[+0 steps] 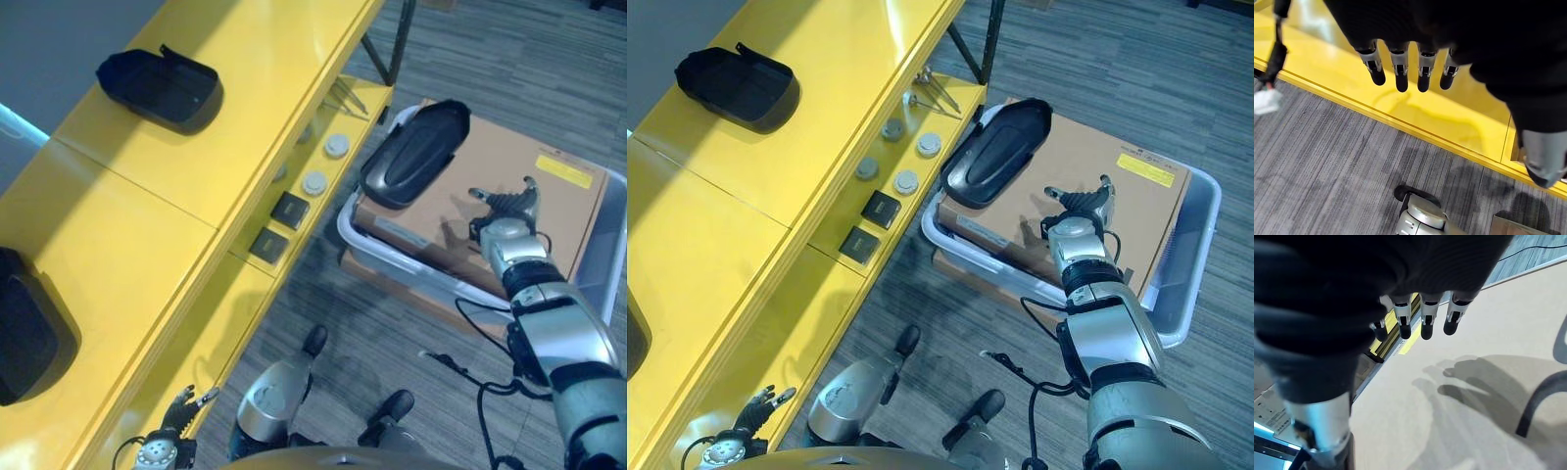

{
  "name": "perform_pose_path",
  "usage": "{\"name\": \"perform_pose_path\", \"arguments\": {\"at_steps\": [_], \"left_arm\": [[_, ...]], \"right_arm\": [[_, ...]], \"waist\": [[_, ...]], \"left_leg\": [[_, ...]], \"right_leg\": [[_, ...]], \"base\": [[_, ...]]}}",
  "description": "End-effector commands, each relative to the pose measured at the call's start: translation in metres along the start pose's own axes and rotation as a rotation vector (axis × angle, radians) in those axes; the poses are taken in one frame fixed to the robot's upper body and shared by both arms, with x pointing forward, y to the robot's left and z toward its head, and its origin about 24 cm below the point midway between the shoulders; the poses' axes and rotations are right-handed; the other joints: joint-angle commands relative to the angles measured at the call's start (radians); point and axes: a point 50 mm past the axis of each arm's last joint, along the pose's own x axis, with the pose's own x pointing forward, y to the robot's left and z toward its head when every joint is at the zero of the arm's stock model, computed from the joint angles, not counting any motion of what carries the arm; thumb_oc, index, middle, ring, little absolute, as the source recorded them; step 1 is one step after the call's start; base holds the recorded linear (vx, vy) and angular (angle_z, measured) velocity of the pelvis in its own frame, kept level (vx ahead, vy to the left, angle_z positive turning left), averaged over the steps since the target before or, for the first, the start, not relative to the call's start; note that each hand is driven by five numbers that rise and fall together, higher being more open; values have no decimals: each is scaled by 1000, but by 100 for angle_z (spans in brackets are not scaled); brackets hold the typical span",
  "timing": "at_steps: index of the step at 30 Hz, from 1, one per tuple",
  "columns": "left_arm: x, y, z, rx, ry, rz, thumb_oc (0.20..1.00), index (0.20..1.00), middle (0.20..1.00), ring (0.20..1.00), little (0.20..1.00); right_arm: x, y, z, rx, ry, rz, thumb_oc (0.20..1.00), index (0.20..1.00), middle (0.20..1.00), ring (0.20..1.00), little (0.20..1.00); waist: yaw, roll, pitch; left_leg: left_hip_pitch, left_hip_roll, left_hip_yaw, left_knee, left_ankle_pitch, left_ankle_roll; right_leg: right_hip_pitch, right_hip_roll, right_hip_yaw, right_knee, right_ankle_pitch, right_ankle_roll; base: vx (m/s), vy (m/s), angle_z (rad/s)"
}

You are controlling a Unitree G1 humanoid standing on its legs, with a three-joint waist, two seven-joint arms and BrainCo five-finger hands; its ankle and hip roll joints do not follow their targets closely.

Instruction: Move parts from the plastic box to the shelf.

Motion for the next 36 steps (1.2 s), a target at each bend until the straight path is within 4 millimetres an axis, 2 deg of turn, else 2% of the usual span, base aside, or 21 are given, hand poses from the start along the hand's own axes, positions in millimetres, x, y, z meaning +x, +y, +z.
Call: {"name": "perform_pose_path", "arguments": {"at_steps": [1,12,13,15,20,29,36], "left_arm": [[-8,19,-14,33,24,33,1000,1000,1000,1000,1000],[-7,28,-7,19,-15,55,1000,1000,1000,1000,1000],[-7,29,-8,17,-14,57,1000,1000,1000,1000,1000],[-8,30,-8,16,-14,55,1000,1000,1000,1000,1000],[-8,31,-8,11,-15,50,1000,1000,1000,1000,1000],[-6,32,-3,-1,-39,49,1000,1000,1000,1000,1000],[-4,34,3,-26,-59,52,1000,1000,1000,1000,1000]], "right_arm": [[3,-9,32,-67,-139,-46,1000,1000,1000,1000,1000],[-2,0,61,-79,-220,-27,1000,1000,1000,1000,1000],[-3,3,64,-79,-224,-21,1000,1000,1000,1000,1000],[-5,6,66,-79,-228,-9,1000,1000,1000,1000,1000],[-5,8,62,-91,-212,-3,1000,1000,1000,1000,1000],[-1,6,35,-146,-120,-55,1000,1000,1000,1000,1000],[2,2,32,-131,-109,-51,1000,1000,1000,1000,1000]], "waist": [[19,-22,-33],[57,-36,-25],[62,-40,-28],[67,-43,-28],[73,-47,-24],[79,-58,-3],[75,-68,15]], "left_leg": [[-67,50,-36,2,-16,-22],[-94,35,-56,0,-10,-19],[-81,42,-57,-4,-32,-23],[-86,37,-60,-5,-31,-21],[-93,36,-61,-3,-31,-20],[-119,36,-57,9,-34,-19],[-141,33,-50,22,-39,-16]], "right_leg": [[-63,-57,15,91,-29,43],[-68,-64,1,84,-21,48],[-58,-57,10,85,-43,55],[-63,-59,11,87,-42,55],[-67,-60,10,88,-41,57],[-86,-59,12,87,-34,60],[-104,-58,19,86,-26,62]], "base": [[-27,26,4],[-15,29,6],[66,-12,13],[27,7,19],[-2,4,2],[-7,-1,1],[-26,6,-1]]}}
